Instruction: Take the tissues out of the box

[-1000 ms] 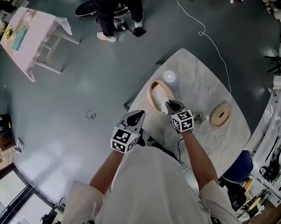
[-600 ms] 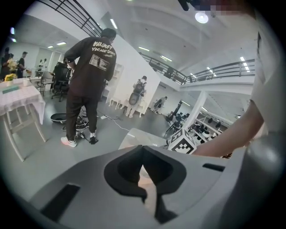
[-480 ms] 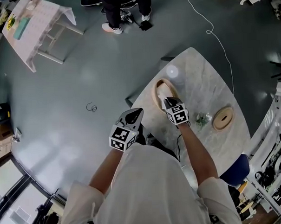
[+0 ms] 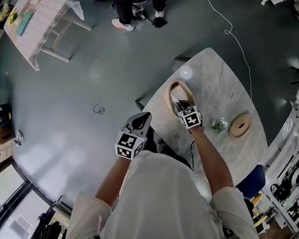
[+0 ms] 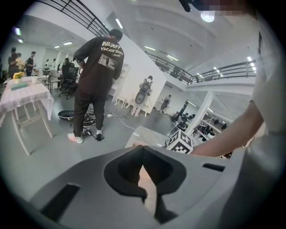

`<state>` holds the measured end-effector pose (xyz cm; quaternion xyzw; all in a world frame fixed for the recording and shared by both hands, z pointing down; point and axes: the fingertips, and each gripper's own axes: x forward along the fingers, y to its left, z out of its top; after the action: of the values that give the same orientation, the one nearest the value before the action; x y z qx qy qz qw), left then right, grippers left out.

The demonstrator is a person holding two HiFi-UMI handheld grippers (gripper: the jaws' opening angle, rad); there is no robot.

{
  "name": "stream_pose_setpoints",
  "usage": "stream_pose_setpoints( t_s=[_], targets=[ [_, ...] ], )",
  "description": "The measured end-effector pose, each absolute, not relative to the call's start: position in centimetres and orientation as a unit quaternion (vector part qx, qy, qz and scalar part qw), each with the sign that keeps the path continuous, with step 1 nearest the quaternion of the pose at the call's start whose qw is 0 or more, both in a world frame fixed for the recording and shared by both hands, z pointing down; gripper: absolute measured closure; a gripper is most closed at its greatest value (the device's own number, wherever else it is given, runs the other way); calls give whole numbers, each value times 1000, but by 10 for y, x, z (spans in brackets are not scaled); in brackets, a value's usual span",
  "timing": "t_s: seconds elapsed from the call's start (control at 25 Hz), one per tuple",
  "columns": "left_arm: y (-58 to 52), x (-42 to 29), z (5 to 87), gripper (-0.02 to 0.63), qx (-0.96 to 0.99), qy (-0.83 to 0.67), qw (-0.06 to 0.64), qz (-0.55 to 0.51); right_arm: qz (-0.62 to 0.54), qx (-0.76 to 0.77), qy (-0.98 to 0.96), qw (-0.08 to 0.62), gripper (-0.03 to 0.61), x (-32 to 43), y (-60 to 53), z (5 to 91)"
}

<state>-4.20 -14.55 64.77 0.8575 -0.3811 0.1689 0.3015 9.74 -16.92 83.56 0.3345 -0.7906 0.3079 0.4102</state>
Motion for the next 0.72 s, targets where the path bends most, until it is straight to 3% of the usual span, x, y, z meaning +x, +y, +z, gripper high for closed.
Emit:
stream_pose_setpoints(
  t_s=[0.4,0.48,0.72],
  targets=[
    [-139,-46,651,606,856,-380,304,172,313,332,-783,422,533,93,-170,844],
    [-138,-47,650,606,857,-379,303,171,314,338,-783,417,475,93,-171,840],
    [-141,-44,646,606,864,-374,294,165,304,357,-786,403,443,99,-178,824]
  ],
)
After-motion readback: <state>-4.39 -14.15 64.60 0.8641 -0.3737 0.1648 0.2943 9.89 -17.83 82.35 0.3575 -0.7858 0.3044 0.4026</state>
